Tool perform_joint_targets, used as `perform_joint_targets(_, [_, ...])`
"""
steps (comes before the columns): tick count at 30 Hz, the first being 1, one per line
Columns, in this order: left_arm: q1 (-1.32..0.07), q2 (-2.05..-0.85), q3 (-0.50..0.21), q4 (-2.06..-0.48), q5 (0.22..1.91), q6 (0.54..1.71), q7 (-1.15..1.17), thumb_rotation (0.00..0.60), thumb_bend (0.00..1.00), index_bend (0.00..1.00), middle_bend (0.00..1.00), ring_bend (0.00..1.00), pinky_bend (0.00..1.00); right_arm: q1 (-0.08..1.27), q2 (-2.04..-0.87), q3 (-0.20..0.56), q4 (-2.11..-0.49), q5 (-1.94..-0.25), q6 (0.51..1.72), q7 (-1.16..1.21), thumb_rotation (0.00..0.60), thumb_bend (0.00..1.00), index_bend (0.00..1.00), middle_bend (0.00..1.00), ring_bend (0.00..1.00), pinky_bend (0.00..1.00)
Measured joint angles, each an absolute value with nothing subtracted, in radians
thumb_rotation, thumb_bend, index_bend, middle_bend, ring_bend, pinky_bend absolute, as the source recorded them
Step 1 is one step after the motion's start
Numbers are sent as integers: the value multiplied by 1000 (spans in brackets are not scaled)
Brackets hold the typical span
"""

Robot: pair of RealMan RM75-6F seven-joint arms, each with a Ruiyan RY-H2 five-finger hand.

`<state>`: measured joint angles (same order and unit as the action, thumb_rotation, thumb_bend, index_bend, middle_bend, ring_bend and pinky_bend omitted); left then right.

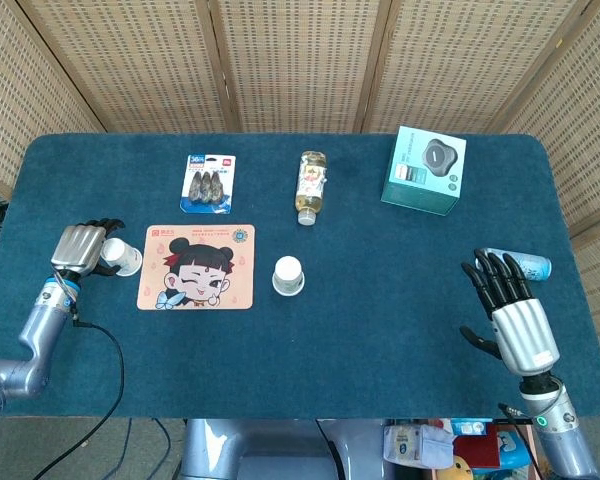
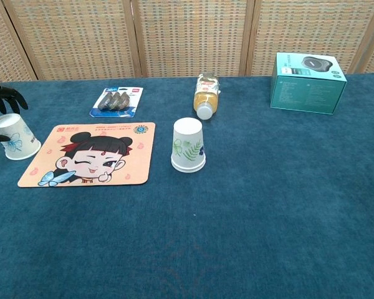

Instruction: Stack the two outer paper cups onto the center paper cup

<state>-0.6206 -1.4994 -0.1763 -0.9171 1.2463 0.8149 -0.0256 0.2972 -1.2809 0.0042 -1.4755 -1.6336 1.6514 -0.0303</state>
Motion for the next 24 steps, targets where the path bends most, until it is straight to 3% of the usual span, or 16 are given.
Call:
perform_joint_targets(6, [-620, -1513, -176, -906, 1233, 828, 0, 600, 209, 425, 492, 459, 464, 289, -1282, 19, -1473, -1637, 1643, -25, 600, 0, 76, 0, 0, 0])
perform_joint_targets(16, [-614, -1496, -182, -942, 1259, 903, -21, 600, 209, 442, 508, 468, 464, 280, -1283, 37, -1473, -1641, 1626, -20, 600, 0, 76, 0, 0, 0])
perform_joint_targets(24, [-634, -1391, -200, -1214, 1374, 1012, -80, 600, 210, 442, 508, 468, 464, 272, -1282, 53, -1479, -1644, 1617, -17, 600, 0, 76, 0, 0, 0])
